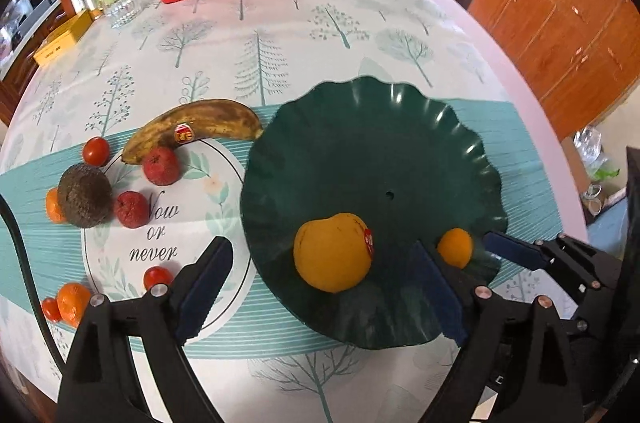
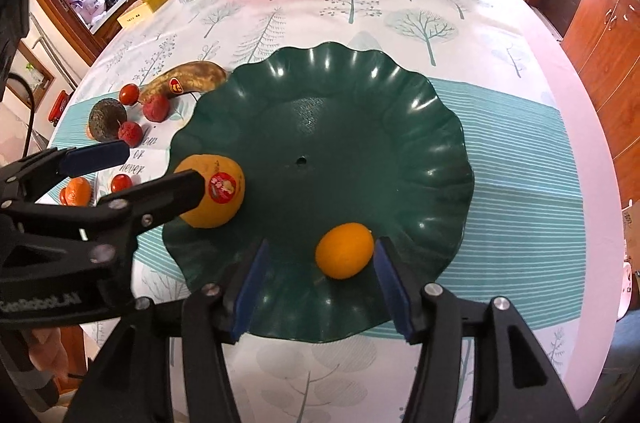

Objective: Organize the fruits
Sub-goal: 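Carry both fruits over the green plate and open both tools to release them, then withdraw both open tools from the green plate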

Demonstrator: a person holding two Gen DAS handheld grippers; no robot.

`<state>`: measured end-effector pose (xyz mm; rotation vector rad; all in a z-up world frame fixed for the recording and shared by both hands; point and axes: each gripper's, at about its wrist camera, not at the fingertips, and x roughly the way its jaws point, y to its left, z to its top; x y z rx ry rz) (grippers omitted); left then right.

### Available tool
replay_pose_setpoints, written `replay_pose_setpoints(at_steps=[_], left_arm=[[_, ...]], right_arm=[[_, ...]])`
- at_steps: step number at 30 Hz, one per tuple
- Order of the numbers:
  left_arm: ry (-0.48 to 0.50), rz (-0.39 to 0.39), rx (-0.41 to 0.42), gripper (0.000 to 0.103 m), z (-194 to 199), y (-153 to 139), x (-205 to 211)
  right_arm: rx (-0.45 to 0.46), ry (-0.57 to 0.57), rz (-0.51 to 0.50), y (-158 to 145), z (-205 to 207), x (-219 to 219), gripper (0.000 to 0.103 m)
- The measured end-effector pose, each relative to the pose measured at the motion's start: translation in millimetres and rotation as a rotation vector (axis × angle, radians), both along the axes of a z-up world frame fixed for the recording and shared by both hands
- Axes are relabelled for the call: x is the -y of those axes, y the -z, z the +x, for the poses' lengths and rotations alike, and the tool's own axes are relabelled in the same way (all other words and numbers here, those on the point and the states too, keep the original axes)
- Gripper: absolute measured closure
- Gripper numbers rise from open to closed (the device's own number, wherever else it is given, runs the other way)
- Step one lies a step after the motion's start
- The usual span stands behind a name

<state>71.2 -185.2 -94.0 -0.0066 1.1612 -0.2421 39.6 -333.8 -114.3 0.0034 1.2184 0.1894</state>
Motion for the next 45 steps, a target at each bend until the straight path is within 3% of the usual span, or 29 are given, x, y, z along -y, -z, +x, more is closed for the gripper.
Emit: replay_pose_setpoints(at_steps=[13, 28, 37, 45], left_arm=[[-0.017, 0.012, 0.154, 0.013, -25, -51, -27], [-0.029, 0.034, 0.173, 0.013, -41, -99, -93], [-0.081, 0.025, 0.174, 0.013, -49, -115, -165], [-0.082, 0.016, 0.188, 0.013, -54, -118, -221]], right_arm=[[0.049, 0.033, 0.034, -30, -4, -10, 0.048], [0.141, 0.051, 0.050, -85, -8, -53, 0.048], [0.210, 0.055, 0.075, -119, -13, -107, 0.048], [0.228, 0.011, 0.062, -129, -18, -168, 0.048]])
